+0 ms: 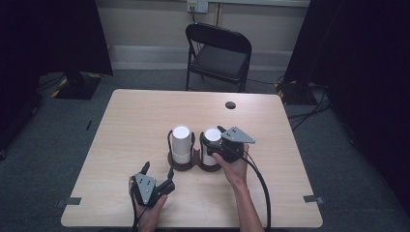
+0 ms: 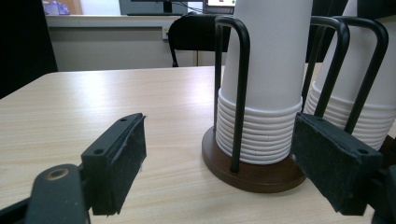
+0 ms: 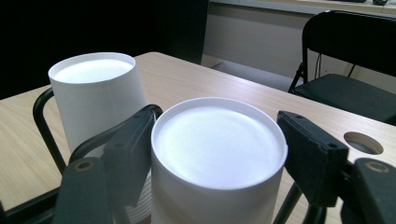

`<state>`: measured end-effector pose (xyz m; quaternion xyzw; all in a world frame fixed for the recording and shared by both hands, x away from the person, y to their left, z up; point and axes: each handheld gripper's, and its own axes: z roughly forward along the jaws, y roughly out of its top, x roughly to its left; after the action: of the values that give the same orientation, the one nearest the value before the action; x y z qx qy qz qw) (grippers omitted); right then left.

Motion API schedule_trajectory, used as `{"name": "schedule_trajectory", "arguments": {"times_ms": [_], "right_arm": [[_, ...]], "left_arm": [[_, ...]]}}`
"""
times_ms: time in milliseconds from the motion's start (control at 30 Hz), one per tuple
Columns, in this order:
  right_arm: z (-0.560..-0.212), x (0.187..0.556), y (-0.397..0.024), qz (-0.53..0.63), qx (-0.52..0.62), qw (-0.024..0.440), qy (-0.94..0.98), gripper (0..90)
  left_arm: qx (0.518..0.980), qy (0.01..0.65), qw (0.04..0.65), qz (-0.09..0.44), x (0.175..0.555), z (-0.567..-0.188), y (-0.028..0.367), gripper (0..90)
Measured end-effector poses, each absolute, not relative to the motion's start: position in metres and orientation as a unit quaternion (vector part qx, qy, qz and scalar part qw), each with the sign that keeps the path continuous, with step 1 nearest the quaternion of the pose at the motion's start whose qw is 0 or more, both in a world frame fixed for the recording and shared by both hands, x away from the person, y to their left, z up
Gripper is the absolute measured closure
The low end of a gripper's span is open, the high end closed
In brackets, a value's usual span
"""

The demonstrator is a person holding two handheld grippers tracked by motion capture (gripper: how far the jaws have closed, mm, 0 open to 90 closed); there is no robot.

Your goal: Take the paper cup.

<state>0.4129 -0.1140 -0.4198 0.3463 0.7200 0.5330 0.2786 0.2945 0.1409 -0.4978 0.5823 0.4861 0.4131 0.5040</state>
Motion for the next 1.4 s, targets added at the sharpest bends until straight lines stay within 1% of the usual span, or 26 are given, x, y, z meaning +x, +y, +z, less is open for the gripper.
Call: {"name": "schedule_trajectory", "arguments": {"times_ms": [267,567,733,967,1133,1267,1400], "right_arm": [[-0.423,0.415,-0.112,0.531,0.349,0.278,0.721,32.5],[-0.422,0.415,-0.113,0.531,0.347,0.275,0.722,33.5],[-0.416,0.414,-0.116,0.542,0.347,0.276,0.714,33.6],[-0.41,0.412,-0.12,0.546,0.348,0.282,0.708,33.7],[-0.405,0.413,-0.122,0.552,0.349,0.275,0.706,33.7],[-0.399,0.412,-0.121,0.553,0.345,0.281,0.705,33.7],[-0.393,0.412,-0.121,0.556,0.34,0.285,0.703,33.7]], "left_arm": [[0.583,0.488,0.503,0.412,0.295,-0.498,0.14,16.9],[0.581,0.49,0.502,0.412,0.295,-0.498,0.14,16.9],[0.588,0.483,0.495,0.419,0.295,-0.498,0.138,16.7],[0.587,0.484,0.499,0.414,0.295,-0.498,0.14,17.2],[0.589,0.481,0.501,0.413,0.295,-0.498,0.139,17.2],[0.591,0.472,0.507,0.413,0.294,-0.498,0.14,16.6],[0.588,0.476,0.508,0.413,0.294,-0.498,0.14,16.8]]}}
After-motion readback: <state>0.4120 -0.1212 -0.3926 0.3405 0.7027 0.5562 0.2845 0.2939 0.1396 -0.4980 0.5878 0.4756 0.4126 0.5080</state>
